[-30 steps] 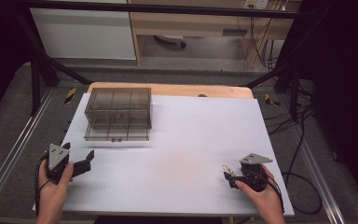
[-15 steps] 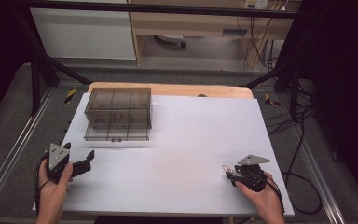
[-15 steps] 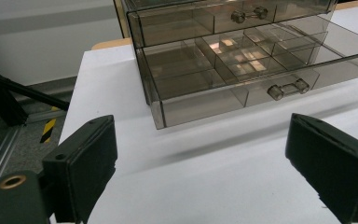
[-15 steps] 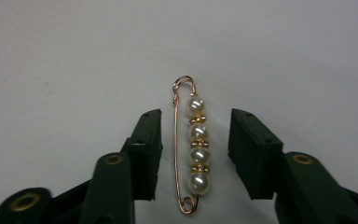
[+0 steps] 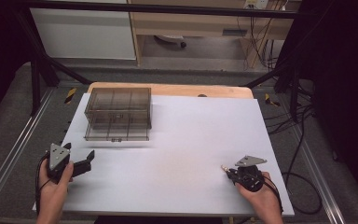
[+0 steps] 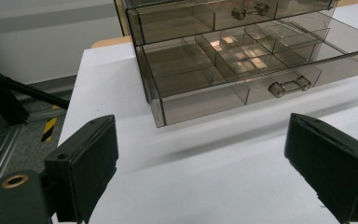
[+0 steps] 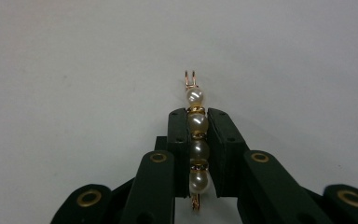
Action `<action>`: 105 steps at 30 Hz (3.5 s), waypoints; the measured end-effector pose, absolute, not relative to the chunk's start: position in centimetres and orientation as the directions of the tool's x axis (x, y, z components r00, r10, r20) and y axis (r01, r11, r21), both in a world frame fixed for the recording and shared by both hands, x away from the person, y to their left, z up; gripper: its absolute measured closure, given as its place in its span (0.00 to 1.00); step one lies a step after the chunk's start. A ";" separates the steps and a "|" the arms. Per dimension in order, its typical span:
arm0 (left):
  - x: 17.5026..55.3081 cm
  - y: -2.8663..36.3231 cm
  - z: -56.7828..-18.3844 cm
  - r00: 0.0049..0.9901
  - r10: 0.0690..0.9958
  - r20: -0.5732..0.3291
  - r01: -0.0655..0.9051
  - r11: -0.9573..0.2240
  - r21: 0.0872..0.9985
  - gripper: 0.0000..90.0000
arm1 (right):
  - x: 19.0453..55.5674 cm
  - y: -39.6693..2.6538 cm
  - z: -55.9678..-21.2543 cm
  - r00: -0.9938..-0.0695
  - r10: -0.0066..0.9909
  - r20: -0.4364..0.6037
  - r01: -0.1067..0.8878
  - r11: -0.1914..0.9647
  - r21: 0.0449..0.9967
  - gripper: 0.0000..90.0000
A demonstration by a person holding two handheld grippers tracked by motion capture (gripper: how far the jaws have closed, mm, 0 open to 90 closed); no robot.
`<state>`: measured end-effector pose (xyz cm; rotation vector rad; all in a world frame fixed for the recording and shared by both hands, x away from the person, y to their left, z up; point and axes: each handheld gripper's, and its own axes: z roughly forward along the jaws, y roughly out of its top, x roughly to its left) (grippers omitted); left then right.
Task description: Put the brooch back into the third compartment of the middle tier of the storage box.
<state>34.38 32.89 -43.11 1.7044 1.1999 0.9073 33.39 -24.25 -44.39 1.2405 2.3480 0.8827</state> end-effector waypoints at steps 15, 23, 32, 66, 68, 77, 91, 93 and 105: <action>34.5 33.1 -43.4 0.274 0.958 0.079 0.361 -0.178 0.915 0.11 | 35.1 -21.9 -42.7 -0.601 0.799 -0.031 0.536 0.431 0.726 0.89; 34.5 33.1 -43.4 0.280 0.957 0.075 0.362 -0.177 0.915 0.11 | 37.3 -19.5 -41.8 -0.633 0.774 -0.018 0.521 0.443 0.730 0.89; 34.6 33.0 -43.5 0.282 0.956 0.078 0.366 -0.183 0.912 0.11 | 38.8 -16.8 -41.3 -0.670 0.743 -0.003 0.497 0.452 0.741 0.89; 34.6 33.1 -43.5 0.280 0.956 0.086 0.373 -0.191 0.908 0.11 | 41.5 -11.3 -39.7 -0.732 0.681 -0.009 0.433 0.475 0.766 0.89; 34.6 33.1 -43.5 0.280 0.956 0.086 0.373 -0.191 0.908 0.11 | 41.6 -11.0 -39.6 -0.735 0.678 -0.012 0.428 0.477 0.768 0.89; 34.6 33.1 -43.6 0.280 0.956 0.086 0.374 -0.191 0.907 0.11 | 42.0 -9.9 -38.9 -0.744 0.668 -0.017 0.412 0.479 0.775 0.89; 34.6 33.1 -43.6 0.282 0.955 0.089 0.373 -0.195 0.907 0.12 | 42.8 -8.7 -37.5 -0.751 0.660 -0.023 0.390 0.472 0.791 0.89; 34.6 33.1 -43.6 0.282 0.955 0.091 0.374 -0.196 0.907 0.12 | 42.9 -8.5 -37.3 -0.752 0.659 -0.022 0.388 0.469 0.793 0.89; 34.6 33.0 -43.6 0.285 0.954 0.096 0.373 -0.202 0.905 0.12 | 43.6 -7.5 -36.8 -0.751 0.659 -0.027 0.375 0.461 0.804 0.89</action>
